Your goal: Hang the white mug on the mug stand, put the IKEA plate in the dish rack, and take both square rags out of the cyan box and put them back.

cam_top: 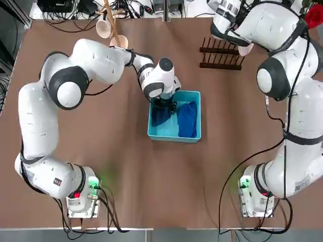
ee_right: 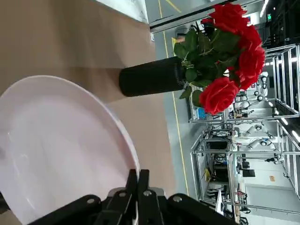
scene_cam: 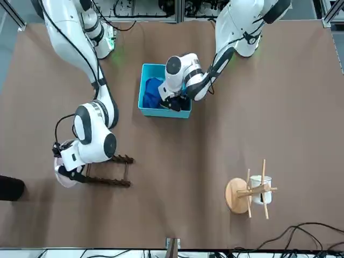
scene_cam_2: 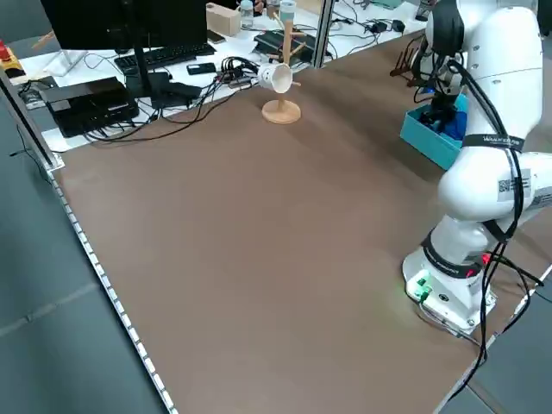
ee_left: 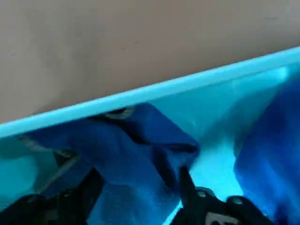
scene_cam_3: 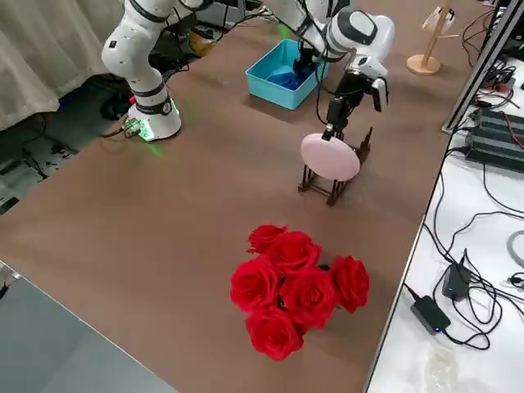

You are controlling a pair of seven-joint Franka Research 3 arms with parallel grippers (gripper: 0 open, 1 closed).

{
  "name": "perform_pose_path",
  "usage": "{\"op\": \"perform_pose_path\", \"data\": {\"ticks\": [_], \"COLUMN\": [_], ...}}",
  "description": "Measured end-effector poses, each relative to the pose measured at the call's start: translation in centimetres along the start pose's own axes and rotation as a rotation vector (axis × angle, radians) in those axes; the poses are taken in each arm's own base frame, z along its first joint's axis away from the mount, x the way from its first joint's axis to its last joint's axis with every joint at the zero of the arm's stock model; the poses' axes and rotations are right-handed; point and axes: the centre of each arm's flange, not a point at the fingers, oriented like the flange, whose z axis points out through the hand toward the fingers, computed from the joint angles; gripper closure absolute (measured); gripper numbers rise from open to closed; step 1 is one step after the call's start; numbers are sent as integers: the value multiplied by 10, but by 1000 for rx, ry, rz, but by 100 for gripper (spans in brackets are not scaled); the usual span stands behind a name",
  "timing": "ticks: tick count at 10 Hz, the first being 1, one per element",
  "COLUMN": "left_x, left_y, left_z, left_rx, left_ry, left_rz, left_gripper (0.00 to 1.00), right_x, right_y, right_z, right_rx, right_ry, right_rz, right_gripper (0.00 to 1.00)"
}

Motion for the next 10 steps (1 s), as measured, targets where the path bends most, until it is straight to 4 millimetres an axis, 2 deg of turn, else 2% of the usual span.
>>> {"op": "perform_pose_path", "data": {"ticks": [3, 4, 7, 9, 10], "left_x": [7, 11, 17, 19, 17], "left_y": [-2, -4, -5, -6, -6], "left_z": [-7, -12, -33, -64, -89], "left_rx": [-8, -11, -15, -16, -16], "left_ry": [13, 23, 59, 79, 79], "left_rz": [-20, -26, -33, -61, -89], "left_gripper": [84, 95, 95, 95, 95], "right_x": [-3, -4, -5, -4, -4], "right_y": [-14, -18, -27, -30, -30], "right_z": [4, 6, 10, 13, 13], "right_rx": [-10, -13, -22, -49, -54], "right_ry": [-3, -4, -6, 13, 17], "right_rz": [19, 22, 43, 39, 39], "right_gripper": [94, 94, 84, 52, 35]}}
